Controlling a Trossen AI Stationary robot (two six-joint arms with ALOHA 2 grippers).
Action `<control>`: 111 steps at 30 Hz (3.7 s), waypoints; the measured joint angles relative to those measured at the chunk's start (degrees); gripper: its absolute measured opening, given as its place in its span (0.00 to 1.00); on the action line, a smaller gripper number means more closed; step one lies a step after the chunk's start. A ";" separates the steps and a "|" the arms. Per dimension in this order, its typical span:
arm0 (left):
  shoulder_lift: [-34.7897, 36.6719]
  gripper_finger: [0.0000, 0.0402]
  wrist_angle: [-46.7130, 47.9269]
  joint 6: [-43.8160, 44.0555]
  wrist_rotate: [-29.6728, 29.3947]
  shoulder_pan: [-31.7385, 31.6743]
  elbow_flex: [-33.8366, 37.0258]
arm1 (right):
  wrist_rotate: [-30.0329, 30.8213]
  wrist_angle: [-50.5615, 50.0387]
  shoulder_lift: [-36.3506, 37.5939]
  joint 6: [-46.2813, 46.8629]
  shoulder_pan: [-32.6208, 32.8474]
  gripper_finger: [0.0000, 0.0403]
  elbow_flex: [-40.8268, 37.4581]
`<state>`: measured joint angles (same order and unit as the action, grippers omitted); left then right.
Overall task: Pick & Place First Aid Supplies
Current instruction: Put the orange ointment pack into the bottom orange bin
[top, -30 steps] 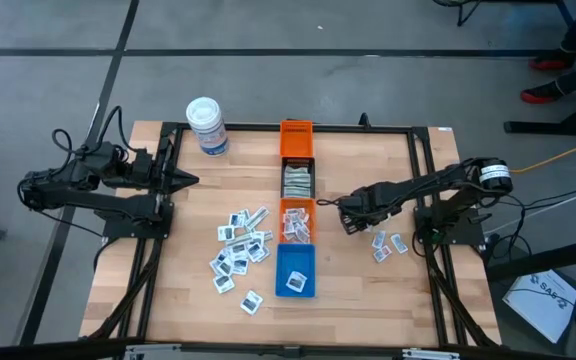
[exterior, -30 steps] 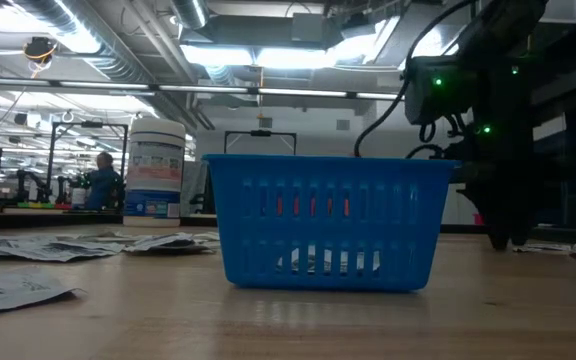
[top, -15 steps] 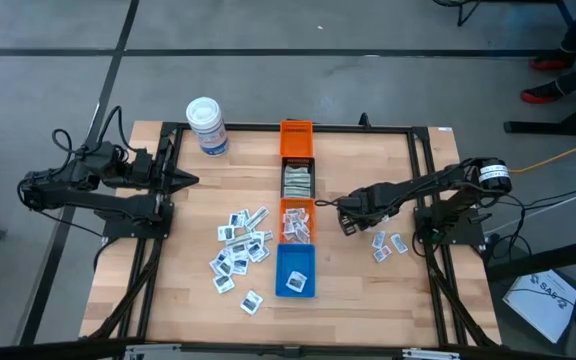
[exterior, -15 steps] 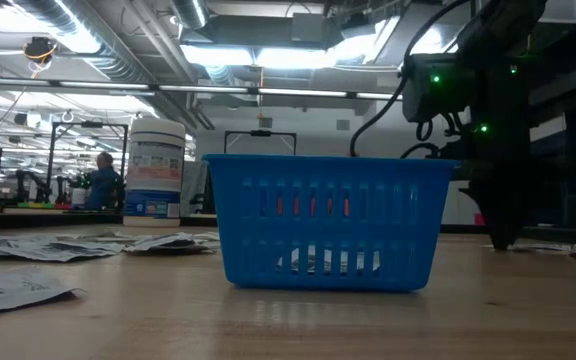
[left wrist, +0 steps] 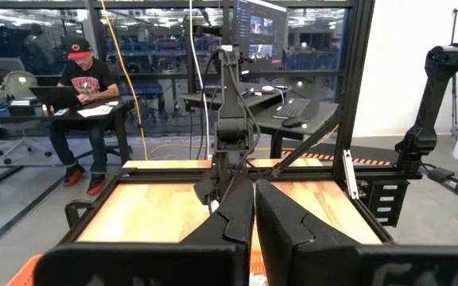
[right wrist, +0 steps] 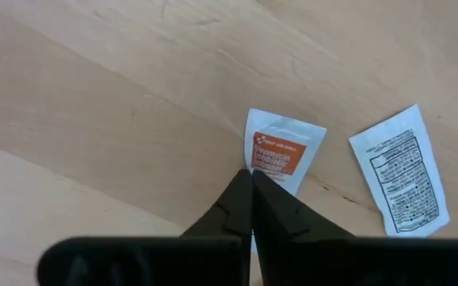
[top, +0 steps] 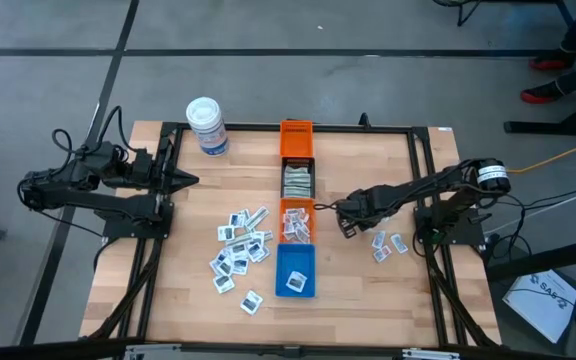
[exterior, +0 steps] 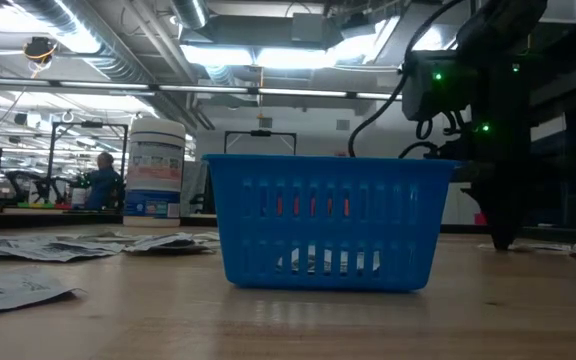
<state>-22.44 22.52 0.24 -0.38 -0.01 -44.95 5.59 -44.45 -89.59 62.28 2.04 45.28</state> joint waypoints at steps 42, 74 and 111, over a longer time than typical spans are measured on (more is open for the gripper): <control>0.00 0.03 0.00 0.01 0.00 0.00 0.00 | 5.44 -3.93 -1.47 -22.25 0.90 0.00 31.54; 0.00 0.03 0.00 -0.01 -0.01 0.02 0.00 | 2.36 -4.50 -23.94 -49.52 5.11 0.06 43.26; -0.01 0.02 0.00 0.02 0.02 0.02 0.00 | -3.68 -14.63 -11.96 -33.69 5.95 0.39 43.26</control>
<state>-22.44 22.52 0.25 -0.36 0.01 -44.95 1.91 -59.08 -101.55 28.60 8.00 88.53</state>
